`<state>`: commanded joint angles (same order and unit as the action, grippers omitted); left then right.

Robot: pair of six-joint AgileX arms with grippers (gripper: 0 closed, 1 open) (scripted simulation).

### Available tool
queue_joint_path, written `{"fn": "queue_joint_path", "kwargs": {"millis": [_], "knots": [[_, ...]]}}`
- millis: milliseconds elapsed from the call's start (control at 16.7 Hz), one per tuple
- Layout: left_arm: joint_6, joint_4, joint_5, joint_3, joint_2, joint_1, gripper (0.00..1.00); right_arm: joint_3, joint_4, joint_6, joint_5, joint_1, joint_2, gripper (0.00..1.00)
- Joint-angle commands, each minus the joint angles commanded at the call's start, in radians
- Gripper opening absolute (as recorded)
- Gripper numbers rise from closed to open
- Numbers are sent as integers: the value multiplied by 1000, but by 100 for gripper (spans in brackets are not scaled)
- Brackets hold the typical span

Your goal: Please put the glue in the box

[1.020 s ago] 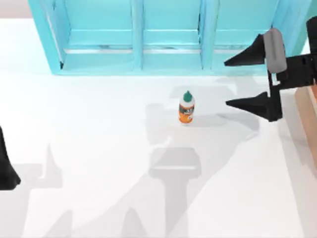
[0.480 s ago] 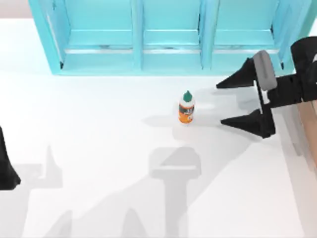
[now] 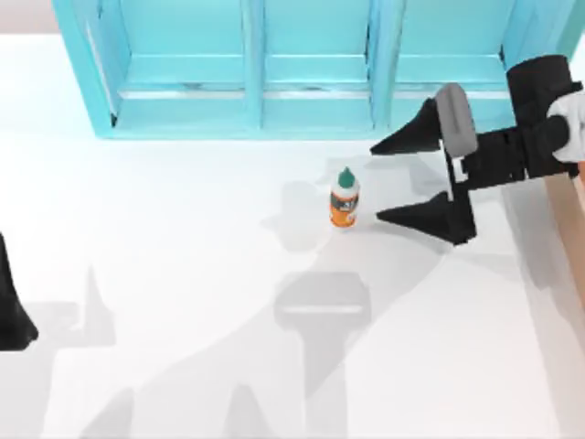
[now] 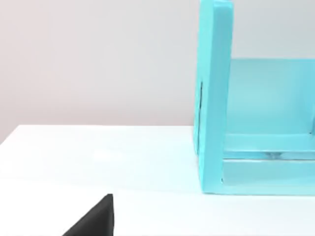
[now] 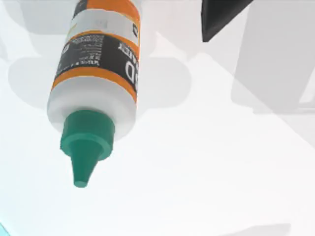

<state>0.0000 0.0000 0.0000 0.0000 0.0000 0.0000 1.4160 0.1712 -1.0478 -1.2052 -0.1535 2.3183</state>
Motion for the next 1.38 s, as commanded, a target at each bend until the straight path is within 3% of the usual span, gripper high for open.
{"fn": "queue_joint_path", "kwargs": {"millis": [420,900,1380], "knots": [[0,0,0,0,0,0,100,-29,-341,265,75,-123,72,100],[0,0,0,0,0,0,100,-58,-432,307,91,-145,95,100],[0,0,0,0,0,0,100,-58,-432,307,91,-145,95,40]]}}
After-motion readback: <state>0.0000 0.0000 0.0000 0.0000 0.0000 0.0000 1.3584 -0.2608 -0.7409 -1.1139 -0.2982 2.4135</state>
